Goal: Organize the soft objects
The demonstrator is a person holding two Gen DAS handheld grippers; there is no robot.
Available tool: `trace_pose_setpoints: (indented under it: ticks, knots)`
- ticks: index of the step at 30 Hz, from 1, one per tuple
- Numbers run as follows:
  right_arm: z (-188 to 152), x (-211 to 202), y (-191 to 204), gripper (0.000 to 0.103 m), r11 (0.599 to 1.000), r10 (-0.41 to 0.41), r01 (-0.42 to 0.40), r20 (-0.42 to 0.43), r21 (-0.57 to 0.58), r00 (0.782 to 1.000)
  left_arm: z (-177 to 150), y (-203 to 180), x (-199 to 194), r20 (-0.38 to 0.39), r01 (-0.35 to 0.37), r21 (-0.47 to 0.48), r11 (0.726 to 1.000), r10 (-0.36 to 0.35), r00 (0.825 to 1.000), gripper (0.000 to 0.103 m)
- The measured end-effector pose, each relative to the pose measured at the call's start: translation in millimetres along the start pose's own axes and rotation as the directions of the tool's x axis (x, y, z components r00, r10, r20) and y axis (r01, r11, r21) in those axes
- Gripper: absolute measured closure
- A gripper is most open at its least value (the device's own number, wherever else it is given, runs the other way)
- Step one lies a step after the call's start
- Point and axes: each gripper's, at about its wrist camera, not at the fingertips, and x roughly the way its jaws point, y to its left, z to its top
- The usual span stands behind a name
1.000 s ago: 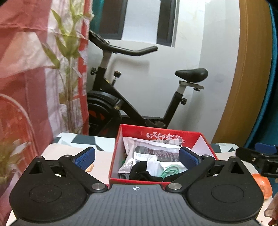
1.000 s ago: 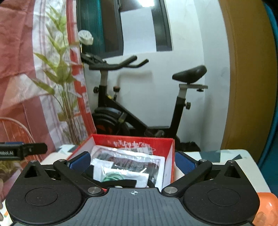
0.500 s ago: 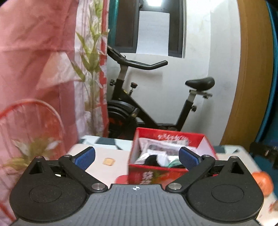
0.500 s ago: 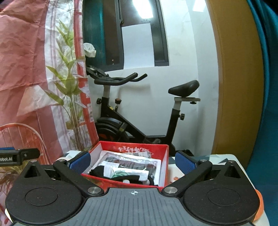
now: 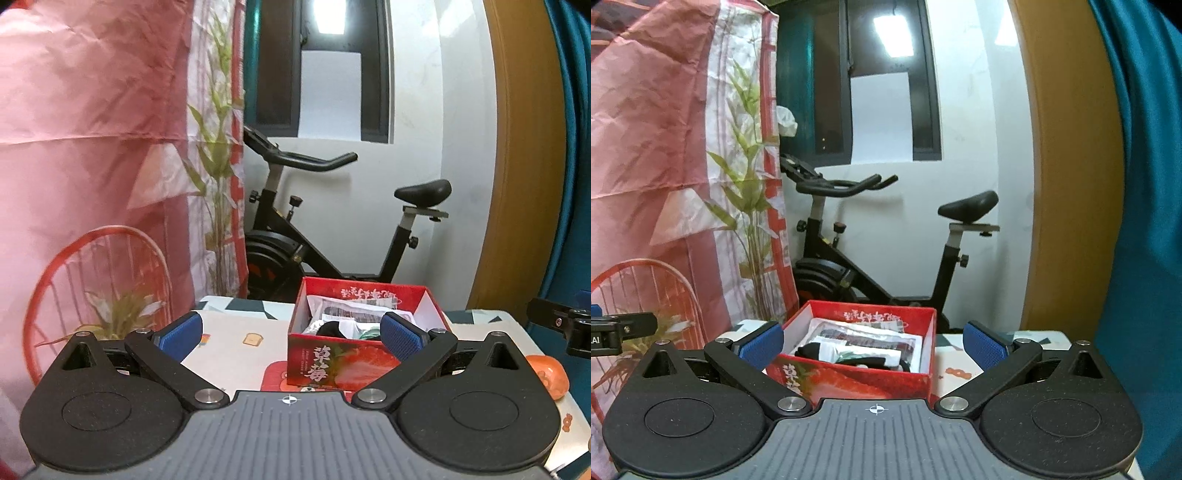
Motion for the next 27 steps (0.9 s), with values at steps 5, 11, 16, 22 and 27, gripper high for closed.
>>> trace_pose_setpoints:
  ticks: [5, 11, 16, 22, 27]
  knots:
    - [3, -17, 7, 0.0, 1.0, 0.001, -0.001, 0.017, -0.008, 1.0, -3, 2, -13, 0.011, -0.024, -0.011, 1.0, 0.024, 1.0, 0.0]
    - [3, -22, 8, 0.0, 1.0, 0.006, -0.006, 0.02, -0.001, 1.0, -5, 4, -21, 0.016, -0.052, -0.008, 0.999, 0.052, 0.999, 0.0]
    - [3, -22, 7, 0.0, 1.0, 0.006, -0.006, 0.02, -0.003, 1.0, -6, 5, -21, 0.006, -0.065, -0.015, 0.998, 0.065, 0.998, 0.0]
    - [4, -23, 6, 0.0, 1.0, 0.002, -0.002, 0.017, -0.002, 1.0, -7, 2, -23, 0.005, -0.077, -0.004, 0.997, 0.077, 0.997, 0.0]
    - [5, -22, 6, 0.0, 1.0, 0.006, -0.006, 0.016, -0.001, 1.0, -7, 3, -22, -0.001, -0.08, -0.006, 0.997, 0.08, 0.997, 0.0]
